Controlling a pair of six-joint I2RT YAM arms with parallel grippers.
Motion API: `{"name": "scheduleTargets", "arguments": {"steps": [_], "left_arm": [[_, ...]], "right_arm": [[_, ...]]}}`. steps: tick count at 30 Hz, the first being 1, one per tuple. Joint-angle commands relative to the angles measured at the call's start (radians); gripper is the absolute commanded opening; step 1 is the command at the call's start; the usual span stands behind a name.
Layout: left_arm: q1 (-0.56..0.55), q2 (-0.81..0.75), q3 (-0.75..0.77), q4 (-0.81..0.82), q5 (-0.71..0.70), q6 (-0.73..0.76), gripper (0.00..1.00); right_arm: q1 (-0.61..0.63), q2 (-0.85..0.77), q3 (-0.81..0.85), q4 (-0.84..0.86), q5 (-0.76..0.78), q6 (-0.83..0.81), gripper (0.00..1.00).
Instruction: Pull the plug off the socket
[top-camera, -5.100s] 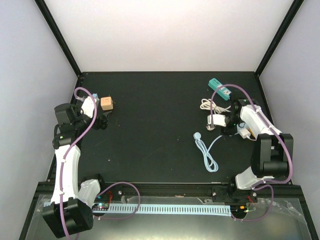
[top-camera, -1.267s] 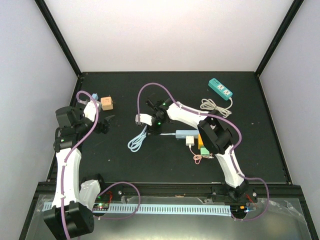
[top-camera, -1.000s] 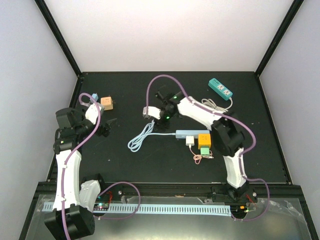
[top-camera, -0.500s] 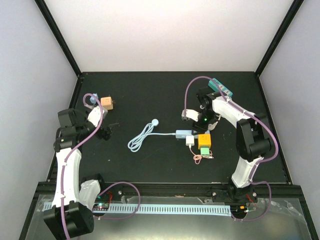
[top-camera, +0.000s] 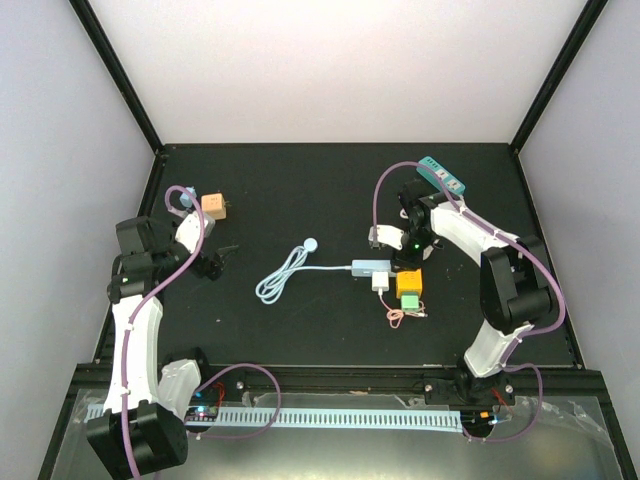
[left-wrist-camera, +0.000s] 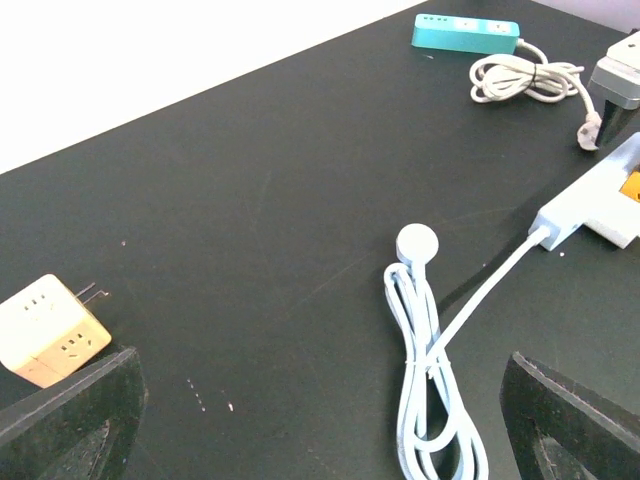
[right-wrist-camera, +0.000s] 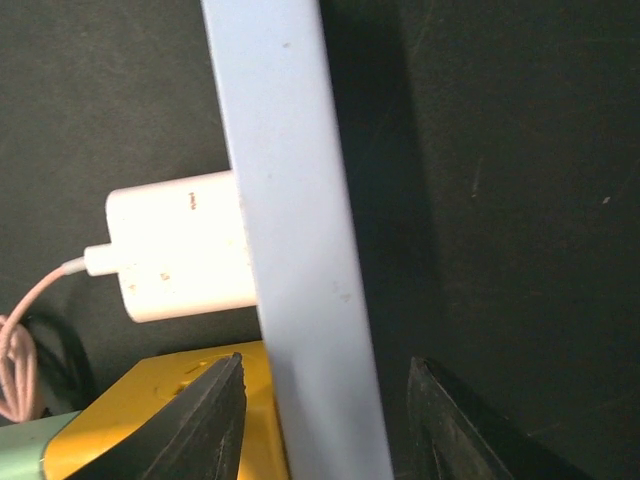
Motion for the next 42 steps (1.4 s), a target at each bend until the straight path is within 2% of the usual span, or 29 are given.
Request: {"name": "scheduleTargets", "arguments": {"steps": [1,5,11,17,30,42], "left_arm": [[-0.007,-0.008,-0.001,0.023,0.035,-0.009,0.99],[-0.007,-0.007,-0.005,0.028,0.034,-0.012,0.99],[-0.007,-0.007,-0.010,0.034,0.032,-0.015,0.99],[-0.007,-0.005,-0.020,0.041,0.039,-0.019,0.99],[-0.007,-0.004,-0.028,0.038,0.038,-0.023,0.99],[-0.007,-0.005,-0.025,0.036,0.043,-0.024,0.99]], "right_arm": [[0.002,-0.037,-0.017,0.080,0.032,0.004,0.47],[0.013,-0.048,-0.041,0.116,0.052,-0.009,0.47],[0.013,-0.042,-0.052,0.087,0.050,-0.044,0.43],[0.017,-0.070,-0.062,0.050,0.016,-0.069,0.44],[0.067,-0.038,-0.099,0.123,0.096,-0.037,0.44],[0.068,-0.011,-0.112,0.213,0.166,-0.014,0.34]]}}
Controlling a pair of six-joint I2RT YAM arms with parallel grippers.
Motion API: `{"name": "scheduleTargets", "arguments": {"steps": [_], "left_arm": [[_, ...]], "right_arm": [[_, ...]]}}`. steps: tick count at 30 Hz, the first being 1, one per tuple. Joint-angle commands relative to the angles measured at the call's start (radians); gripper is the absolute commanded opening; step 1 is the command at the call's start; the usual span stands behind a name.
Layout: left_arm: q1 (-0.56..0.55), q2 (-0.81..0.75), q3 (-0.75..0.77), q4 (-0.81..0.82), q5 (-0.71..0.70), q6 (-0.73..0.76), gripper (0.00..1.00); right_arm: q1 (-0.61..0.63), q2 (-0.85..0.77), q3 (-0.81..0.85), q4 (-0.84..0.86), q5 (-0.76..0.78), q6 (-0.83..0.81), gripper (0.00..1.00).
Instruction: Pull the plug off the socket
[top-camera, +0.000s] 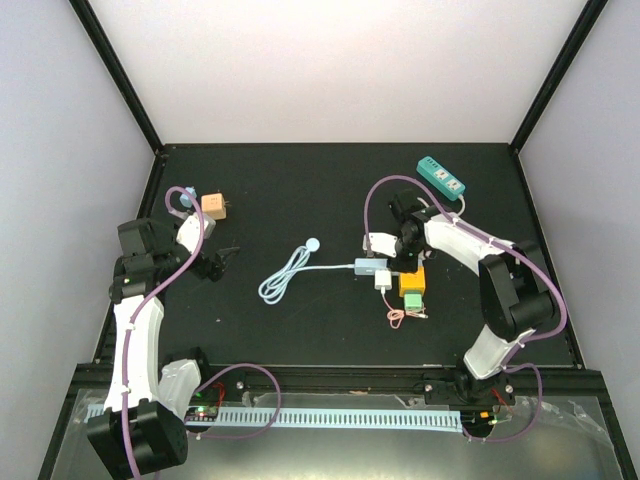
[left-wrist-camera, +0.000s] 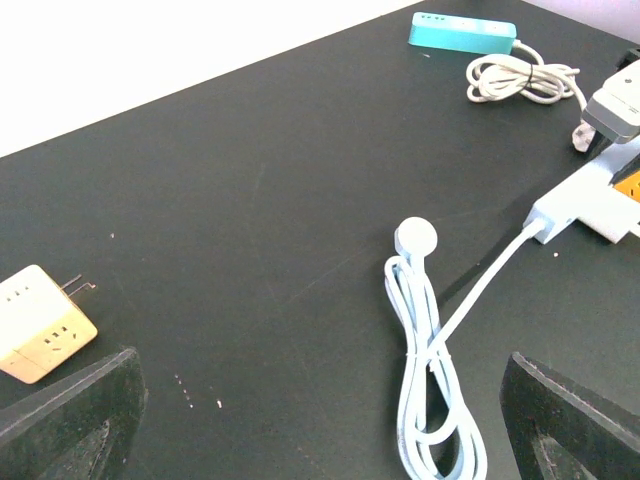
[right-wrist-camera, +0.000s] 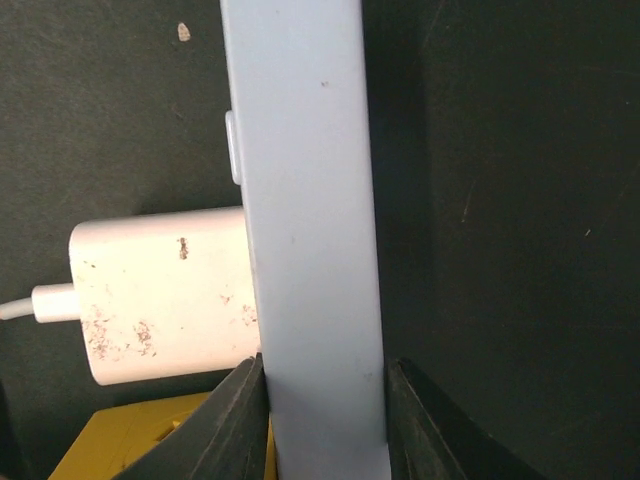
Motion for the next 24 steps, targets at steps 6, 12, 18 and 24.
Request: {"name": "scheduleTargets", "arguments": {"steps": [6,12,18,24], "left_arm": [[-0.007,-0.004,0.000,0.018,0.035,-0.002,0.99],[-0.007,-0.001,0.002,0.019,0.037,0.003,0.99],[-0.008,0.000,0.013,-0.017,0.062,0.045,0.99],[-0.037,0.034,0.052,-0.101,0.051,0.167,0.99]], "right_arm": [[-0.008,0.077,0.027,0.019,0.034,0.003,0.21],[-0.025,0.191,0.167,-0.157,-0.109,0.000,0.17],[-0.023,0.260,0.214,-0.275,-0.332,0.012,0.17],[-0.015,0.332,0.241,-0.340,-0.462,0.005,0.16]]}}
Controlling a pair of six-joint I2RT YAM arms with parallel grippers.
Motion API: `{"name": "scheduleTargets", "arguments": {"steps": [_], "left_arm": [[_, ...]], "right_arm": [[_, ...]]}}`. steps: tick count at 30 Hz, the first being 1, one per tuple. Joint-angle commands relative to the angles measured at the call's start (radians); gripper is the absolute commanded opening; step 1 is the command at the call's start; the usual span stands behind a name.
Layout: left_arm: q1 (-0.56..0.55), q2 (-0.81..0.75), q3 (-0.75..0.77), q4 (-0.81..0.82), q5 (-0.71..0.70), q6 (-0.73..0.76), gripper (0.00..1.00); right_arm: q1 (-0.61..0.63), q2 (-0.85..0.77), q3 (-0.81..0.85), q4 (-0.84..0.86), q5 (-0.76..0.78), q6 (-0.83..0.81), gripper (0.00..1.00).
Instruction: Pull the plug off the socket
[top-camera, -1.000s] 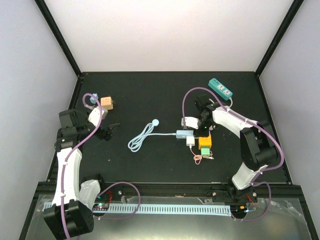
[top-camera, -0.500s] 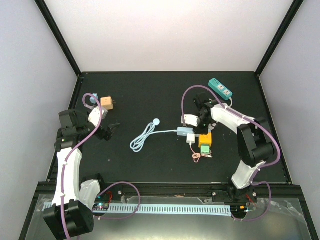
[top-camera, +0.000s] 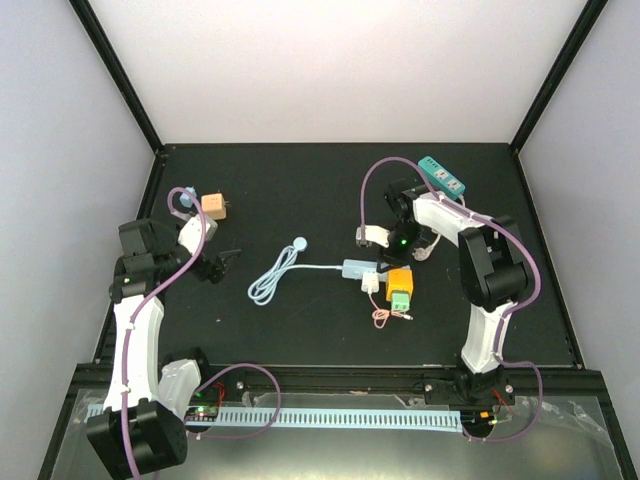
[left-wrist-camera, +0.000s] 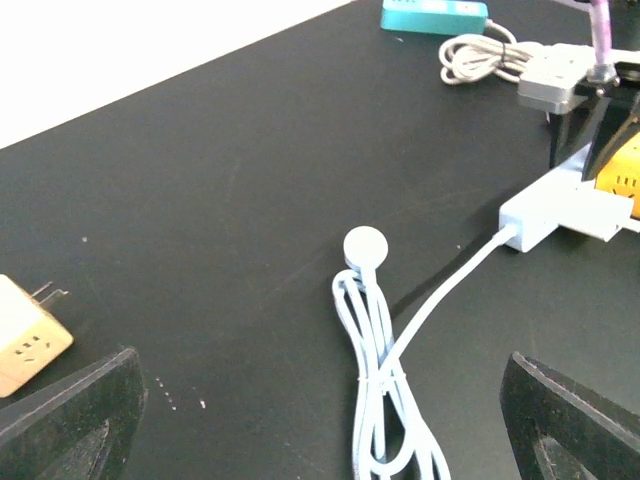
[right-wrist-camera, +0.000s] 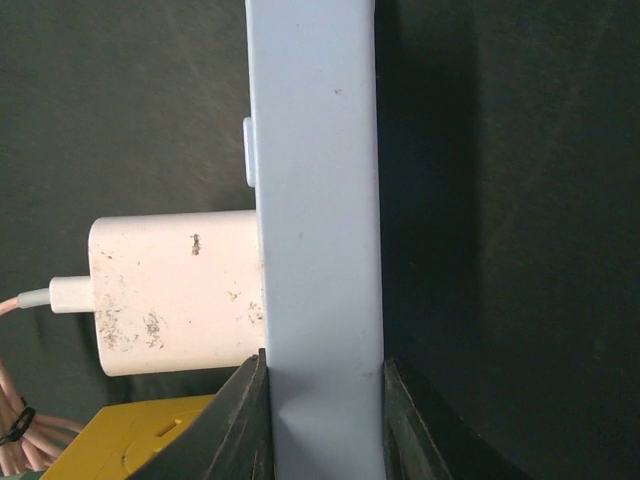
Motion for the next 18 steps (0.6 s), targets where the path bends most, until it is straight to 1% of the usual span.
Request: {"name": "scheduleTargets", "arguments": {"steps": [1,3,5,9,14,18], "left_arm": [[-0.029,0.026,0.052,-0.076,0.024,0.123,0.99],[-0.059,0.027,0.051,-0.079,0.011,0.150,0.99],[-0.113,0.027,0.046,-0.078,-0.029,0.178,0.99],[-0.323,0.043,0.022,-0.061,-0.189,0.222,0.99],[-0.517,0.104,-0.012,-0.005,-0.241,0.252,0.99],[-0.708,0.200,-0.016,0.073,-0.383,0.267,0.98]], "right_arm": [[0.020,0.098,-0.011,-0.082,-0.192,-0.011,0.16],[0.031,0.120,-0.009,-0.095,-0.227,-0.019,0.16],[0.047,0.140,-0.009,-0.103,-0.250,-0.026,0.16],[0.079,0.174,-0.006,-0.107,-0.253,-0.028,0.16],[0.100,0.185,-0.013,-0.085,-0.219,0.002,0.17],[0.107,0.228,0.019,-0.116,-0.215,0.005,0.18]]}}
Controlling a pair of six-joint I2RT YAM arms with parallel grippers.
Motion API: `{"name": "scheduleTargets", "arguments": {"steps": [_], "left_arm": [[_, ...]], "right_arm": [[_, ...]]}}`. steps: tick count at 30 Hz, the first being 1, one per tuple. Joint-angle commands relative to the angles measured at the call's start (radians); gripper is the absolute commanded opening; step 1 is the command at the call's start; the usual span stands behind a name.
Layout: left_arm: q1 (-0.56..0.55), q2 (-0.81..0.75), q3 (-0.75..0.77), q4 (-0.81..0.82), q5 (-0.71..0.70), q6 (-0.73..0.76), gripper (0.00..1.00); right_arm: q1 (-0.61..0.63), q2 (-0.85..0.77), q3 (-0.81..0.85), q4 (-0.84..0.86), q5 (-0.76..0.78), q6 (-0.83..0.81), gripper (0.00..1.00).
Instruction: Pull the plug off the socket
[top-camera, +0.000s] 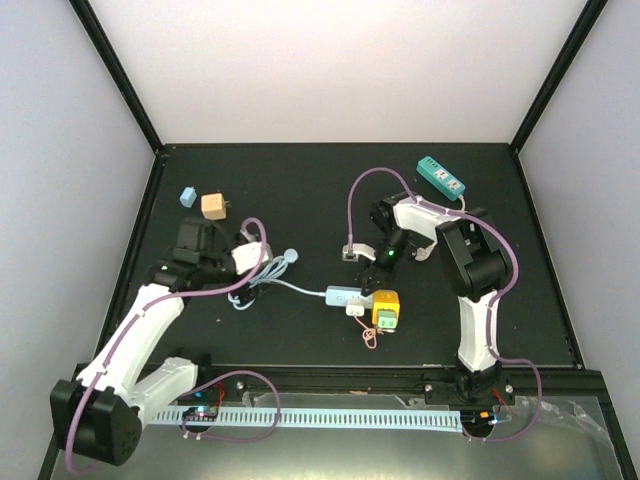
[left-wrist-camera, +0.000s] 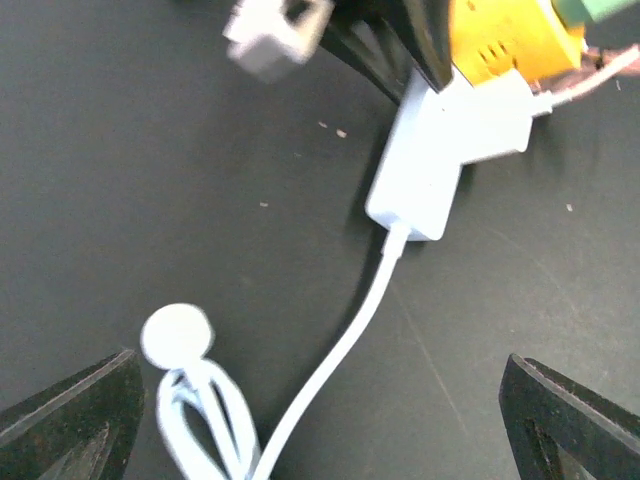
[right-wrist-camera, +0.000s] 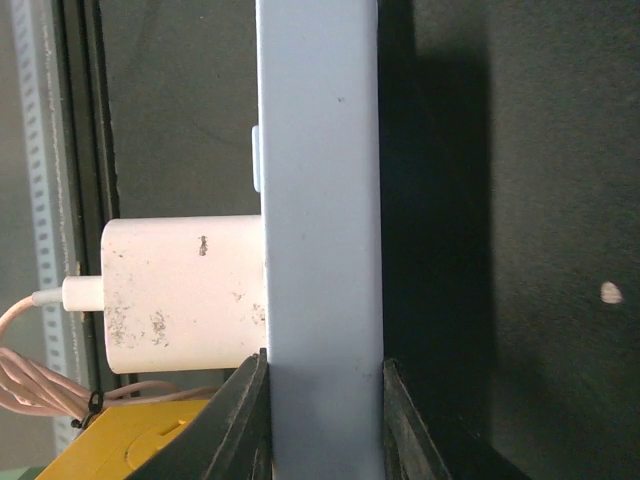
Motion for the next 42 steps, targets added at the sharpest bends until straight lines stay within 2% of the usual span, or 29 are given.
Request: {"name": "scheduleTargets", "arguments": {"steps": [1,6,10,14,16,23,27,32,35,42], "left_arm": [[-0.187,0.100,-0.004,0.100,-0.167,0.055,0.98],[-0.371,0.233,0.009,0.228,-0.239,0.049,0.95],[-0.451,0.341,0.022,0.329,-0.320,0.065,0.89],[-0.511,0.465,0.089,0.311,-0.400,0.062,0.84],[-0.522,0.506,0.107,0.323,-0.410,0.049,0.79],[-0.579,0.573,0.090,0.400,-0.467,0.064,0.76],[-0.606,0.576,0.060,0.427,-0.500,0.089,0.68],[-0.616,0.576,0.048,0.439,-0.530,0.084,0.49],[-0.615,0.581,0.047,0.420,-0.547,0.079,0.40],[-0.575,0.549,0.041,0.299,-0.477,0.071,0.32]], "right_arm": [[0.024,0.106,0.003,0.062,0.029,-0.028,0.18],[0.025,0.147,0.043,0.023,0.030,-0.027,0.21],[0.025,0.155,0.048,0.022,0.033,-0.021,0.23],[0.025,0.162,0.054,0.027,0.040,-0.005,0.24],[0.025,0.172,0.063,0.020,0.043,-0.001,0.24],[0.025,0.201,0.097,-0.014,0.040,-0.006,0.25],[0.026,0.213,0.111,-0.031,0.037,-0.017,0.26],[0.025,0.210,0.109,-0.032,0.035,-0.021,0.29],[0.025,0.203,0.106,-0.032,0.030,-0.028,0.33],[-0.034,0.156,0.153,-0.060,-0.040,-0.048,0.46]]}}
